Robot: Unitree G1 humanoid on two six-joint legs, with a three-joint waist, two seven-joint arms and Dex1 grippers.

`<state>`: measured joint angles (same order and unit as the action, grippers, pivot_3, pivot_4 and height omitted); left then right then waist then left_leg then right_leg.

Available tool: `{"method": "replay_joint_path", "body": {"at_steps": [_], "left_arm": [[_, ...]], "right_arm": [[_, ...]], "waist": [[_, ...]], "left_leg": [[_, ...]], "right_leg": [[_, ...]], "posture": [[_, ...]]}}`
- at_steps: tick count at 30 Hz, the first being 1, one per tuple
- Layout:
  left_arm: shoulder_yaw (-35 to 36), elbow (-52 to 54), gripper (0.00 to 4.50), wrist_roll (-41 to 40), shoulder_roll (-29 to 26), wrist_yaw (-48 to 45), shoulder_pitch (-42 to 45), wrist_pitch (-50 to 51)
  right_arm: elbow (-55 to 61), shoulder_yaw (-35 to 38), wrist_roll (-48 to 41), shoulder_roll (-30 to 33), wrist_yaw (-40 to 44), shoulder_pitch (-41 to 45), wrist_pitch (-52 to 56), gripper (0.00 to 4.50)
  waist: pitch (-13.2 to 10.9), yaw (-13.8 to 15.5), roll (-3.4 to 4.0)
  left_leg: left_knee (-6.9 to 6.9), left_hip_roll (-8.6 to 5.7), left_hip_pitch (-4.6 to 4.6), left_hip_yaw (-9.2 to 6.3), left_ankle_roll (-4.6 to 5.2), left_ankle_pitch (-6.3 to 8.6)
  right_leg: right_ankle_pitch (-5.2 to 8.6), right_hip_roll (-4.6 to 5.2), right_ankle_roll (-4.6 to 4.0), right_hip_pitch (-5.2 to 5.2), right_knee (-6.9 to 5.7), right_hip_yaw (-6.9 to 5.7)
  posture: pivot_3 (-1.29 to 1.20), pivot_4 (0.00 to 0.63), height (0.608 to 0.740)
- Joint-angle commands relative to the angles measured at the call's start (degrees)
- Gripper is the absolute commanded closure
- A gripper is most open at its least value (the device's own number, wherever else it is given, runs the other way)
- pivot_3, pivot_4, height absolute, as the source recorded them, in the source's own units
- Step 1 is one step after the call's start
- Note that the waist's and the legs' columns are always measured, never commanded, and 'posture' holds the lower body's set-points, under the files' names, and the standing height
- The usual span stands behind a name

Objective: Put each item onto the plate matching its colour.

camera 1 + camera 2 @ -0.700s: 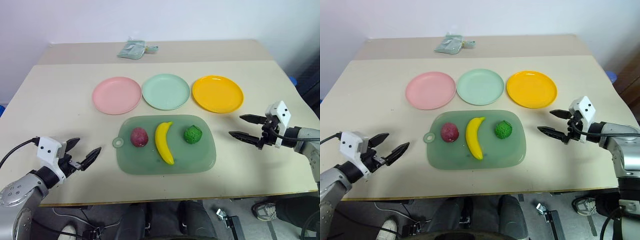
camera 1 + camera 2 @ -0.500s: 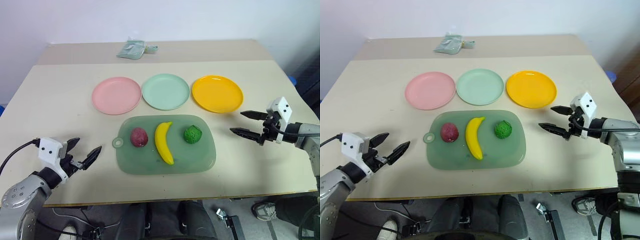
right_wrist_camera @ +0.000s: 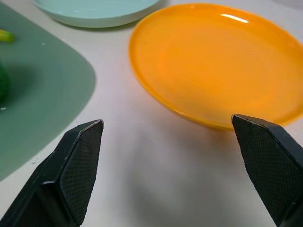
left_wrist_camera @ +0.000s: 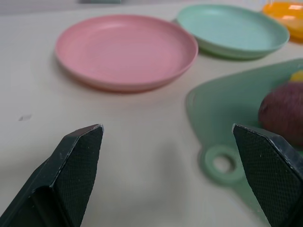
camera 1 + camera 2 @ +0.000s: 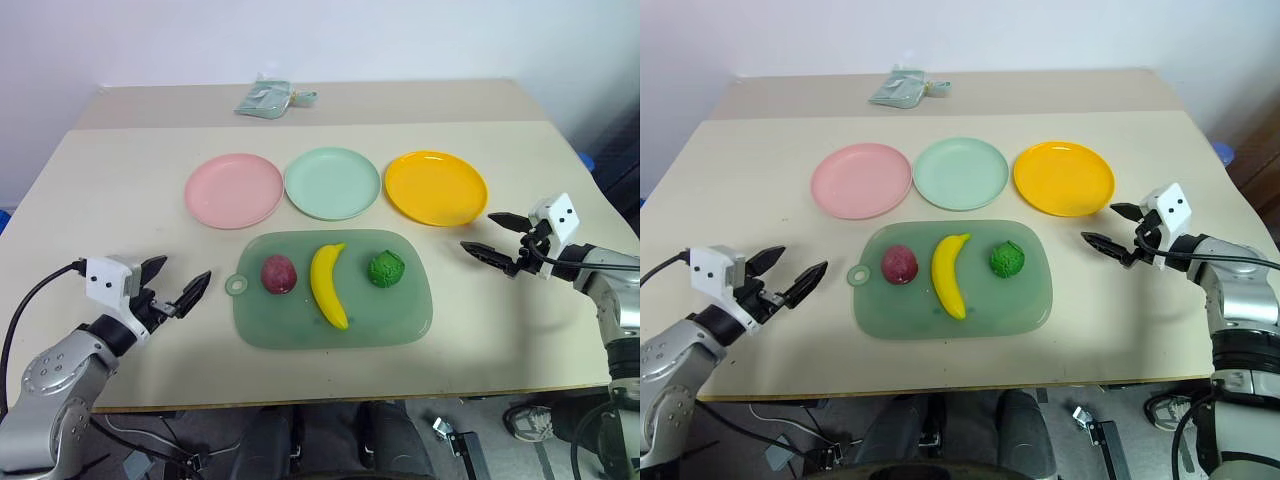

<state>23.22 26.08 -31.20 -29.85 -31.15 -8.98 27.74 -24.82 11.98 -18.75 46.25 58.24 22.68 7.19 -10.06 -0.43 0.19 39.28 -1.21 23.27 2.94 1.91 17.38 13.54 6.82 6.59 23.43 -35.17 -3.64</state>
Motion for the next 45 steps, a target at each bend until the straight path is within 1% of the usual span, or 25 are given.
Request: {"method": "replay_joint_path", "body": {"at_steps": [1, 3, 5, 8, 12, 15, 18, 23, 25, 28, 29, 30, 33, 35, 37, 40, 45], "left_arm": [[-0.7, -0.7, 0.0, -2.3, -0.7, -1.2, 2.1, 1.1], [-2.5, -1.4, 0.0, -2.9, -0.9, -1.8, 4.9, 2.3], [-4.5, -1.9, 0.0, -3.7, -2.0, -3.9, 7.9, 3.1], [-10.2, -3.0, 0.0, -2.7, -3.6, -7.6, 13.2, 3.5], [-17.6, -5.1, 0.0, 0.0, -6.0, -12.8, 18.0, 2.7], [-23.1, -7.5, 0.0, 3.7, -6.9, -15.1, 21.3, 1.3], [-27.5, -10.3, 0.0, 8.0, -7.3, -16.4, 23.8, -0.6], [-30.4, -13.9, 0.0, 11.9, -7.4, -18.0, 25.5, -2.5], [-30.4, -14.3, 0.56, 12.2, -7.2, -18.7, 25.5, -2.9], [-29.6, -14.7, 1.77, 12.4, -6.7, -18.1, 25.6, -3.0], [-29.2, -14.7, 1.99, 12.6, -6.6, -17.7, 25.6, -3.1], [-28.5, -14.8, 2.06, 12.7, -6.5, -16.9, 25.8, -2.8], [-23.7, -15.7, 2.06, 11.5, -3.9, -12.0, 27.5, -3.5], [-20.7, -18.2, 2.06, 12.3, -1.8, -6.3, 30.8, -2.2], [-19.5, -22.0, 2.06, 14.7, -0.4, -0.9, 34.8, -0.6], [-19.7, -30.8, 2.06, 19.1, 2.4, 7.7, 42.3, 1.8], [-20.3, -44.6, 2.06, 23.7, 6.2, 15.6, 51.7, 3.2]], "right_arm": [[5.1, 3.4, -2.3, 0.8, -0.7, -2.9, 1.8, 0.07], [10.1, 4.5, -3.8, 0.9, -1.2, -5.7, 4.5, 0.07], [19.1, 5.7, -6.0, 0.6, -2.6, -9.7, 8.3, 0.07], [31.6, 7.4, -11.6, 1.2, -2.3, -15.1, 15.2, 0.07], [45.4, 7.6, -16.4, 2.8, -2.3, -21.0, 22.3, 0.07], [53.4, 6.1, -19.0, 2.6, -4.3, -22.6, 26.1, 0.07], [58.3, 4.1, -19.5, 1.9, -6.5, -23.0, 28.1, 0.07], [61.2, 2.4, -20.5, 0.3, -10.0, -22.5, 30.1, 0.07], [61.6, 1.8, -20.6, 0.0, -10.7, -22.3, 30.2, 0.0], [61.5, 1.3, -20.8, -0.2, -11.2, -21.8, 30.1, 0.0], [61.4, 1.2, -20.8, -0.2, -11.3, -21.6, 30.1, 0.0], [61.1, 0.9, -20.8, -0.3, -11.4, -21.3, 29.9, 0.0], [59.9, 0.2, -20.2, -0.7, -11.7, -20.1, 29.2, 0.0], [59.1, -0.4, -19.9, -1.1, -11.9, -19.0, 28.8, 0.0], [58.3, -1.5, -19.4, -1.6, -12.2, -17.6, 28.4, 0.0], [57.4, -3.4, -18.8, -2.9, -12.8, -15.7, 28.0, 0.0], [56.8, -6.0, -17.3, -4.5, -13.4, -14.3, 26.9, 0.0]], "waist": [[0.0, 0.0, 0.0], [0.0, 0.5, 0.0], [0.0, 0.9, 0.0], [0.0, 1.3, 0.01], [0.0, 1.2, 0.01], [0.0, 1.2, 0.01], [0.0, 1.2, 0.0], [0.0, 1.3, -0.01], [0.0, 1.3, -0.01], [0.0, 1.3, -0.02], [0.0, 1.3, -0.02], [0.0, 1.2, -0.02], [0.0, 1.3, -0.02], [0.0, 1.4, -0.04], [0.0, 1.5, -0.09], [0.0, 1.5, -0.09], [-0.1, 1.5, -0.17]], "left_leg": [[0.0, 0.0, 0.0, 0.0, 0.0, 0.0], [0.01, 0.01, 0.0, 0.0, 0.0, -0.01], [0.07, 0.01, 0.0, 0.02, 0.0, -0.01], [0.09, 0.01, -0.01, 0.01, 0.0, 0.0], [0.1, -0.01, -0.01, -0.03, 0.01, 0.0], [0.1, 0.01, -0.02, -0.03, 0.0, 0.0], [0.1, 0.01, -0.03, -0.03, 0.01, 0.0], [0.11, -0.01, -0.01, -0.03, 0.03, 0.0], [0.12, -0.01, 0.0, -0.04, 0.03, 0.0], [0.12, -0.01, 0.0, -0.05, 0.04, 0.01], [0.12, -0.01, 0.0, -0.06, 0.04, 0.01], [0.12, -0.01, 0.0, -0.06, 0.04, 0.0], [0.14, -0.01, 0.0, -0.07, 0.04, 0.0], [0.2, -0.01, 0.03, -0.12, 0.04, 0.0], [0.35, -0.01, 0.09, -0.19, 0.07, 0.02], [0.44, -0.03, 0.1, -0.19, 0.12, 0.05], [0.58, -0.07, 0.16, -0.17, 0.24, 0.12]], "right_leg": [[0.0, -0.01, 0.0, -0.01, 0.0, -0.01], [0.0, -0.01, 0.0, -0.01, 0.0, -0.03], [-0.01, -0.01, 0.01, -0.02, -0.03, -0.02], [-0.01, -0.02, 0.02, -0.02, -0.06, -0.02], [-0.01, -0.03, 0.01, -0.06, -0.05, -0.02], [0.0, -0.06, 0.01, -0.05, -0.05, -0.03], [0.0, -0.07, 0.01, -0.05, -0.06, -0.02], [0.0, -0.06, 0.01, -0.05, -0.05, -0.02], [0.0, -0.05, 0.01, -0.05, -0.05, -0.03], [0.0, -0.05, 0.01, -0.05, -0.05, -0.03], [0.0, -0.05, 0.01, -0.05, -0.06, -0.03], [0.0, -0.05, 0.01, -0.05, -0.06, -0.03], [0.0, -0.06, 0.02, -0.05, -0.06, -0.03], [-0.01, -0.06, 0.02, -0.06, -0.07, -0.06], [-0.01, -0.09, 0.03, -0.07, -0.14, -0.1], [-0.01, -0.12, 0.05, -0.12, -0.16, -0.12], [-0.02, -0.13, 0.11, -0.12, -0.19, -0.13]], "posture": [[0.0, 0.15, 0.74], [0.0, 0.15, 0.74], [0.0, 0.15, 0.74], [0.0, 0.15, 0.74], [0.0, 0.15, 0.74], [0.0, 0.15, 0.74], [0.0, 0.15, 0.74], [0.0, 0.15, 0.74], [0.0, 0.15, 0.74], [0.0, 0.15, 0.74], [0.0, 0.15, 0.74], [0.0, 0.15, 0.74], [0.0, 0.15, 0.74], [0.0, 0.15, 0.74], [0.0, 0.15, 0.74], [0.0, 0.15, 0.74], [0.0, 0.15, 0.74]]}}
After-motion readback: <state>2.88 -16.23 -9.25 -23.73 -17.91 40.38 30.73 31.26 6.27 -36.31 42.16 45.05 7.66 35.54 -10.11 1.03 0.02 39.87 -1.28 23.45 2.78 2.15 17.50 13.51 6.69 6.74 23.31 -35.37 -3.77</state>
